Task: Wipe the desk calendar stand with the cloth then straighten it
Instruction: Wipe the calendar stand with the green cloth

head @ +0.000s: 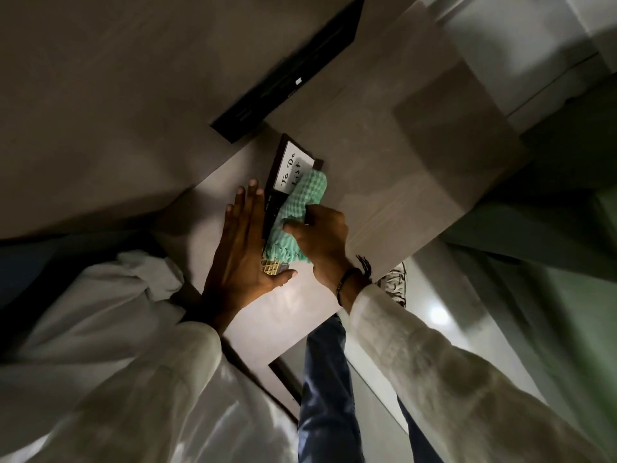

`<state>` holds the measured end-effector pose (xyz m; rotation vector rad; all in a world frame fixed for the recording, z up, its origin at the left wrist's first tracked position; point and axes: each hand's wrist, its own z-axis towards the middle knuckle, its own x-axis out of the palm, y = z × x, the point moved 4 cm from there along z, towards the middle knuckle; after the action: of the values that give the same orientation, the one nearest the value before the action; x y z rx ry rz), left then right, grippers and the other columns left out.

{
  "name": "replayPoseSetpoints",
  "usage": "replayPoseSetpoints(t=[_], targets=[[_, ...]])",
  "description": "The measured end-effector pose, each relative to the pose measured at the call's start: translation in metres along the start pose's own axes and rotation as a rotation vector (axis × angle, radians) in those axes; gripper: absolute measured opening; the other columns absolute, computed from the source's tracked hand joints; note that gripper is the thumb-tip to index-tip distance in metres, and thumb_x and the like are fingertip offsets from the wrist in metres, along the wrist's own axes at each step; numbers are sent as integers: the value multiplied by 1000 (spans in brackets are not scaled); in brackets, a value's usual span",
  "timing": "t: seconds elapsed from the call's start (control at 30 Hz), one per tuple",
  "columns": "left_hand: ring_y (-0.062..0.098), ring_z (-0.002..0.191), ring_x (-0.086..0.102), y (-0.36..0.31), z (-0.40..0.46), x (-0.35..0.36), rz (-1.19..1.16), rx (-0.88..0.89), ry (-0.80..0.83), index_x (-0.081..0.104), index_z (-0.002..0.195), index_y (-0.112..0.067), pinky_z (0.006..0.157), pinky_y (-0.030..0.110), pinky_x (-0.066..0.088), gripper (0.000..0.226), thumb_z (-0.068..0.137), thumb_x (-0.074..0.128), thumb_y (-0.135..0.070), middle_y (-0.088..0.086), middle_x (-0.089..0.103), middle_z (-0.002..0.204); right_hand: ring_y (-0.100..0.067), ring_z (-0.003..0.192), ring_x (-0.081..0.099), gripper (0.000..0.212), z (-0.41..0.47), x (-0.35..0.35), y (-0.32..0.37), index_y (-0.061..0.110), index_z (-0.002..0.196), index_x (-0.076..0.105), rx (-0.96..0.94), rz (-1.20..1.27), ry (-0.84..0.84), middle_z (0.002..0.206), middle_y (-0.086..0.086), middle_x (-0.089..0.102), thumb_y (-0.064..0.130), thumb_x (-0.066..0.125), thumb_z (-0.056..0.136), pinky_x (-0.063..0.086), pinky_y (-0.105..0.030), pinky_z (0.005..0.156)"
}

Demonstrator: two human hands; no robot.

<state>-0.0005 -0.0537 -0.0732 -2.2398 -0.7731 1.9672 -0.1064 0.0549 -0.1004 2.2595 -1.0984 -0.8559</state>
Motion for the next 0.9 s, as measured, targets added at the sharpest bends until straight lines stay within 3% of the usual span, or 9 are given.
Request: replayPoseSetpoints(t=[0.1,0.27,0.37,0.5,0.6,0.67,0.77,0.9], targets=[[41,161,14,0,2,0,31,20,21,16,163,2,126,60,28,140,61,84,-64,25,13,173,-20,55,49,31,4,-1,-1,11,53,55,1,-57,-51,55,-9,56,17,81,68,46,-36,55],[41,161,18,2,0,3,16,20,-31,17,162,5,126,57,28,138,63,82,-68,25,17,172,-13,48,59,16,1,6,7,16,60,67,-79,-8,-79,51,6,64,25,79,64,52,-32,52],[40,161,16,4,1,3,22,11,-11,20,162,6,126,57,28,137,64,82,-68,25,16,172,-13,51,52,15,0,4,7,13,65,69,-73,-23,-105,45,12,53,22,81,67,47,-29,57],[41,161,17,2,2,2,8,4,-3,17,163,3,125,59,30,138,63,83,-67,24,15,172,-18,56,65,14,2,2,14,8,72,74,-104,-40,-108,58,0,68,20,81,69,58,-36,58],[41,160,18,2,1,2,-14,-7,-22,15,163,3,125,59,30,139,63,85,-66,24,17,172,-4,42,48,22,-5,3,18,11,55,62,-195,-39,-112,47,4,61,20,77,69,44,-29,43],[39,162,15,2,1,2,-29,-14,-12,7,164,-3,126,58,28,143,62,84,-66,22,13,173,-8,42,39,31,-1,-1,15,9,51,54,-159,-62,-136,43,4,50,16,77,70,35,-27,46],[37,162,13,0,2,3,-58,-21,-27,-2,166,-12,127,58,27,144,64,82,-67,20,11,174,-24,46,49,25,2,-1,23,3,58,60,-181,-74,-141,50,-9,60,18,75,71,43,-33,48],[36,163,11,1,2,6,-72,-67,-21,3,166,-5,130,54,21,144,63,81,-69,19,9,175,-12,46,41,23,-4,1,25,11,56,59,-255,-86,-103,48,-1,52,16,76,72,35,-25,47]])
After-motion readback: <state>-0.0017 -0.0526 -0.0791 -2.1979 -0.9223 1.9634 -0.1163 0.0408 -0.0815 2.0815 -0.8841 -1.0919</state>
